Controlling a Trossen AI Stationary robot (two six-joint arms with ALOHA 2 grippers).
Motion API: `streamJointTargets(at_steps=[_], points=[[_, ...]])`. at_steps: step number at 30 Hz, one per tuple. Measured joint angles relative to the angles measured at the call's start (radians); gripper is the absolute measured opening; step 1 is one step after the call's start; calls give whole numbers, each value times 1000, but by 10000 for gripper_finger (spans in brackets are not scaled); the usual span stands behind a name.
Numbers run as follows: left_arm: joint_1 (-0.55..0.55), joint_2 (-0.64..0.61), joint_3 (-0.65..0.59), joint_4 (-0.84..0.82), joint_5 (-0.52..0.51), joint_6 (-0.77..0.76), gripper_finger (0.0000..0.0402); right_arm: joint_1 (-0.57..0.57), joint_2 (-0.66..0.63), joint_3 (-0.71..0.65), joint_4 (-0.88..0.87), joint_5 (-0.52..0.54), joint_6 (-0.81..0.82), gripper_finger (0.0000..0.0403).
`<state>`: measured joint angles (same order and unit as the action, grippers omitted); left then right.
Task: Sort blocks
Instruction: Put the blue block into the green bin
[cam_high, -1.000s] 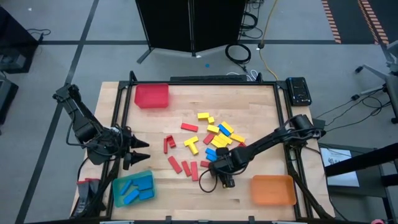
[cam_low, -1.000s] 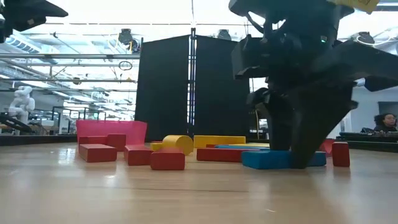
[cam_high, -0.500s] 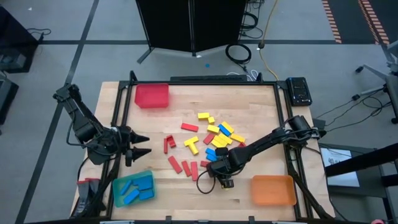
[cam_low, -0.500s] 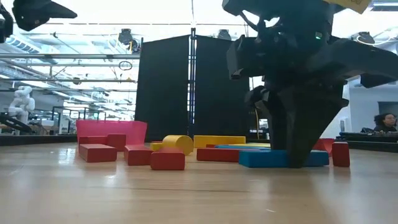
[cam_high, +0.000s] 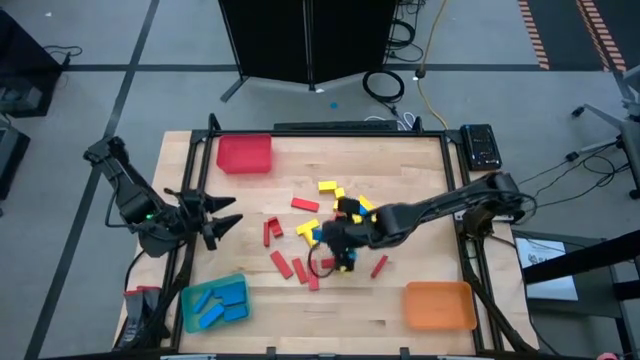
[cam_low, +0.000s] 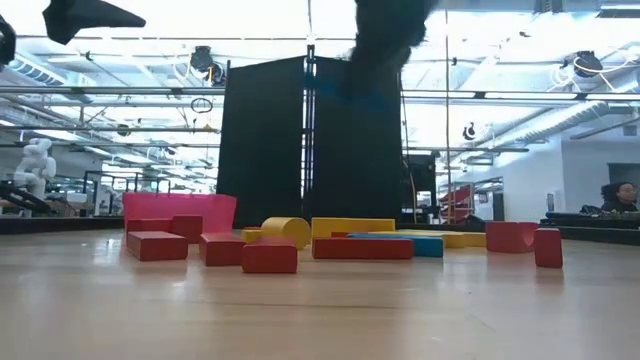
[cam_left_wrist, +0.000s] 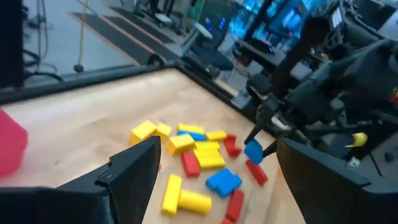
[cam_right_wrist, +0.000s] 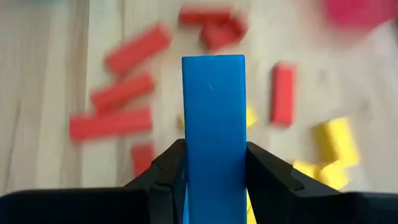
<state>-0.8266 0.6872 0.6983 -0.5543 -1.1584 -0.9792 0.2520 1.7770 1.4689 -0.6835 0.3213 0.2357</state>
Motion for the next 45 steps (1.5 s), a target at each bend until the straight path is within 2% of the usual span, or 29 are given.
streamJointTargets(at_steps=[3,6,10,14,22,25,33,39,45], points=[[45,-8,0,131,-3,136,326,-32,-43,3,124,16,-28,114],[91,-9,0,347,20,350,326,-65,-89,6,281,19,-71,114],[166,-8,1,622,144,591,326,-105,-132,8,404,21,-94,114],[257,-5,1,758,274,689,326,-132,-171,7,504,18,-106,114],[456,62,1,889,464,673,326,-150,-203,8,629,22,-155,114],[507,108,1,930,459,688,326,-162,-205,8,635,67,-145,114],[592,243,1,1034,450,784,326,-184,-205,8,621,302,-122,114],[660,333,54,1073,435,836,326,-199,-194,8,593,331,-124,114],[715,406,117,1073,498,829,326,-204,-187,8,594,341,-147,114]])
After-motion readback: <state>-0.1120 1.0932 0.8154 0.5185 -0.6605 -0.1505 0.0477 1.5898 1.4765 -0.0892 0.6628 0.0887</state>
